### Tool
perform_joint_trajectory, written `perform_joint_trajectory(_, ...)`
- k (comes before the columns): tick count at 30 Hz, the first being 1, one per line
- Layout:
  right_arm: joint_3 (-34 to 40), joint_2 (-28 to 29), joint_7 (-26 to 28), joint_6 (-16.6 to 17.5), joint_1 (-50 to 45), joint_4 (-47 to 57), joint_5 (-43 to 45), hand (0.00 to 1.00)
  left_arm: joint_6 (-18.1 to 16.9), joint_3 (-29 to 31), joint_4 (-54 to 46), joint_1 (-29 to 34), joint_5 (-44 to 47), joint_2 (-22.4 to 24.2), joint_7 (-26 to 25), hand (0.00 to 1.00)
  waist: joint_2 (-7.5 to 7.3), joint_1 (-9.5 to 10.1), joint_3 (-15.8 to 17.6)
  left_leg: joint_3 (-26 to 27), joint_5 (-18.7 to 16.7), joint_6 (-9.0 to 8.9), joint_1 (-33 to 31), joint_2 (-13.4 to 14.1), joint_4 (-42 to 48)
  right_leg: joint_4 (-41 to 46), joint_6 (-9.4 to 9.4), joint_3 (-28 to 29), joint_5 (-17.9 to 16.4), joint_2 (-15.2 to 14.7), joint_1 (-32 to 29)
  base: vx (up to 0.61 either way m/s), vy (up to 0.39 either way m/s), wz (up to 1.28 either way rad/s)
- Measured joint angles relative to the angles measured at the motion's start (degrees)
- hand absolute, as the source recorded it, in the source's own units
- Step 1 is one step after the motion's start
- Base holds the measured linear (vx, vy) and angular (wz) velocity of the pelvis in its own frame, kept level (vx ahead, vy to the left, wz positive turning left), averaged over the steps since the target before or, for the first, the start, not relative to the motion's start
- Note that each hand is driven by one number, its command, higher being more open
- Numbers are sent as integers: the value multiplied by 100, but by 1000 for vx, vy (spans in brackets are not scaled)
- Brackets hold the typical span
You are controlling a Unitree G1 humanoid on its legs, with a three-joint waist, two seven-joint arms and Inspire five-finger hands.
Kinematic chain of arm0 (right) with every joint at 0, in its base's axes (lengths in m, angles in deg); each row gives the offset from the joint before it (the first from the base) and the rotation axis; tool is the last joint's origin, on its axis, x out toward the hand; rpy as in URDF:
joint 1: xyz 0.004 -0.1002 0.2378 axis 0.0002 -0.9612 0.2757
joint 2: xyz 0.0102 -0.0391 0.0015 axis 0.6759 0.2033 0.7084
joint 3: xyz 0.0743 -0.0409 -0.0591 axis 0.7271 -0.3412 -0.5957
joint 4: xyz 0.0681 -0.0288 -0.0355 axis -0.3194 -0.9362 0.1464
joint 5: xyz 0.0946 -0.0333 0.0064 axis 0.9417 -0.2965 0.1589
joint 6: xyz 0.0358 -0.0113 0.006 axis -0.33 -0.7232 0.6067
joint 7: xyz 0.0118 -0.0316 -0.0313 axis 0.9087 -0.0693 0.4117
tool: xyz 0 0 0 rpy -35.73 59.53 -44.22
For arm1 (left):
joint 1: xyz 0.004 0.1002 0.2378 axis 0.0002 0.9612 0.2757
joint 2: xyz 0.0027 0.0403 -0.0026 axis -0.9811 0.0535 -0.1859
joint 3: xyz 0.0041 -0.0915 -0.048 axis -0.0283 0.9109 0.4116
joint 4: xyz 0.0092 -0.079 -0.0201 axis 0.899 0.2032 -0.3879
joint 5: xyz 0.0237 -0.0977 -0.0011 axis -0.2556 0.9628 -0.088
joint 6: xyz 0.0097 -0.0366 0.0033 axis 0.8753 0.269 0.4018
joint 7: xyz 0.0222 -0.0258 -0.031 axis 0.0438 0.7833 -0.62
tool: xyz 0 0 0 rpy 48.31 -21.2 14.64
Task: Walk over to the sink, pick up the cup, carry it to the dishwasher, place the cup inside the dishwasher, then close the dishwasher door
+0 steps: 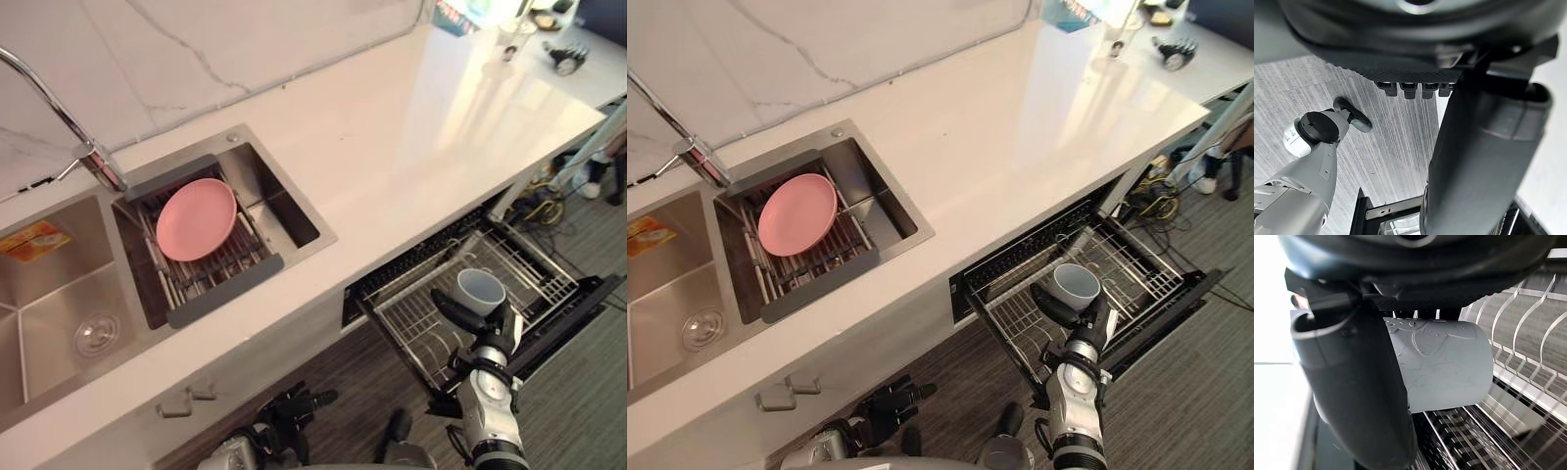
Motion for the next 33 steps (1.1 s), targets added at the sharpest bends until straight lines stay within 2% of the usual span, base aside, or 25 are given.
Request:
perform_joint_trajectory(1,56,-247,37,1,279,-202,-2,0,-165,7,-22,-17,27,-29,72,100,150,58,156,-123,62,-6,-123,-38,-2,3,5,-127,5,-42,-45,-42,-5,43)
perform_joint_trajectory(4,153,-556,61,-3,730,-545,-169,0,-337,190,-52,-22,191,-185,143,100,357,185,418,-321,150,-48,-286,-42,1,12,0,-308,0,-50,-79,-35,-30,41)
perform_joint_trajectory(8,109,-868,124,-120,1247,-976,-333,0,-371,229,-253,-39,343,-189,143,100,497,278,673,-454,218,-52,-430,-50,25,216,-47,-347,-76,-111,-215,-33,-1,24)
perform_joint_trajectory(10,86,-1043,144,-172,1476,-1290,-396,0,-372,269,-325,-82,460,-205,160,100,515,358,834,-495,238,-46,-490,-61,50,363,-37,-353,-147,-162,-286,-86,8,17)
perform_joint_trajectory(14,-121,-1428,354,-474,1960,-1973,-457,0,-411,406,-396,-156,436,-277,160,100,518,382,1152,-660,349,-50,-684,-95,50,644,-38,-387,-279,-272,-495,-67,-5,19)
perform_joint_trajectory(16,-256,-1510,429,-559,2136,-2104,-452,0,-395,375,-138,-153,172,-471,119,100,500,411,1300,-665,369,-60,-772,-90,61,684,-45,-377,-283,-276,-594,-89,-19,2)
perform_joint_trajectory(17,-291,-1599,526,-588,2212,-2144,-448,0,-259,323,297,-149,43,-597,16,100,468,401,1342,-665,372,-59,-810,-89,64,695,-48,-376,-285,-276,-630,-49,-18,8)
perform_joint_trajectory(18,-293,-1734,699,-679,2238,-2185,-447,100,-144,422,600,-130,185,-640,-53,100,448,409,1356,-691,380,-58,-856,-90,67,713,-54,-391,-289,-279,-654,-53,-17,19)
perform_joint_trajectory(22,-314,-1903,923,-1012,2448,-2435,-438,100,-252,374,561,-155,201,-858,-94,100,353,508,1419,-703,427,-60,-880,-69,45,762,-75,-382,-303,-277,-658,-64,-14,11)
perform_joint_trajectory(27,-540,-1896,858,-914,2466,-2446,-374,100,-450,191,562,-225,12,-940,-238,100,294,525,1439,-706,553,-86,-816,-18,-182,775,-102,-384,-323,-239,-658,-83,-22,3)
perform_joint_trajectory(33,-727,-1193,389,-961,2052,-1826,-119,100,-494,124,566,-271,-315,-993,-609,100,71,465,1295,-745,733,-208,-599,164,-538,775,-174,-283,-389,-51,-607,-20,-60,0)
